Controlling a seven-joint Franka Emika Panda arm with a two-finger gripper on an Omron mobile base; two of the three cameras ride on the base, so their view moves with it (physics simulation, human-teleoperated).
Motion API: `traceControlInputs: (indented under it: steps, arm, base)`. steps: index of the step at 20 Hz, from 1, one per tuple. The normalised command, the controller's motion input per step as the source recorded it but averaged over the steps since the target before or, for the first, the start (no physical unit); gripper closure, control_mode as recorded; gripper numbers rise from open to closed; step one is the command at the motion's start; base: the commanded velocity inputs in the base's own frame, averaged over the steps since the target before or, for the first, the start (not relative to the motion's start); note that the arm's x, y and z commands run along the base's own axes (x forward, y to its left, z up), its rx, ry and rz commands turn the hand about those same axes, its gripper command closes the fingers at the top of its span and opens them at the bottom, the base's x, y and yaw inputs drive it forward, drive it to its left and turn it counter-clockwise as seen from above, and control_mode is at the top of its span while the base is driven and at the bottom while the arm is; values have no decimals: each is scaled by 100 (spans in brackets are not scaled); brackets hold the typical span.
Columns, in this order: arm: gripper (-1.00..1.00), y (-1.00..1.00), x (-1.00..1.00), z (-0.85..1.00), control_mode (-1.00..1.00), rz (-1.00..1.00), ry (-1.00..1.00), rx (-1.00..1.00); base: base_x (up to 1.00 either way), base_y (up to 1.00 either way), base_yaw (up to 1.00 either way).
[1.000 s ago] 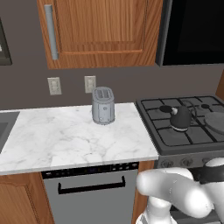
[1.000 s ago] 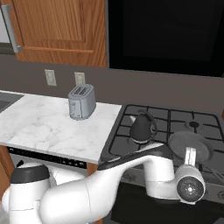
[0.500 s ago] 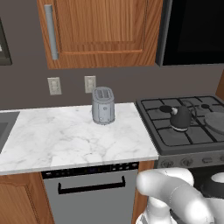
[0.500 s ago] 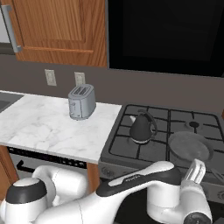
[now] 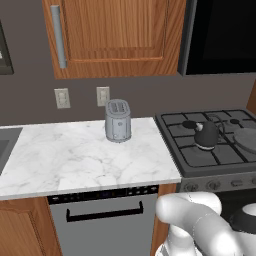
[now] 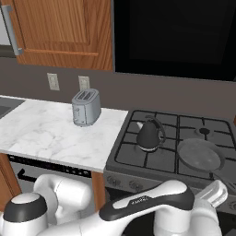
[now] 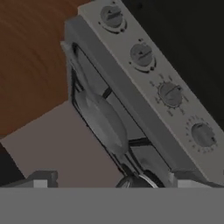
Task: Pick the pan from the cabinet and place it on the stove. Then turn on the stove burner for the pan.
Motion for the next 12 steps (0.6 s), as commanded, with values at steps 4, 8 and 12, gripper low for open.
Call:
traceControlInputs:
  steps: [4,8,12]
  arm:
    - [-100,0,-1,0,-100,-17,-8,30]
    - [-100,0,-1,0,-100,-18,-6,29]
    - [-100,0,-1,0,-100,-13,-4,17]
  base:
    - [0,0,0]
    - [0,0,0]
    - [0,0,0]
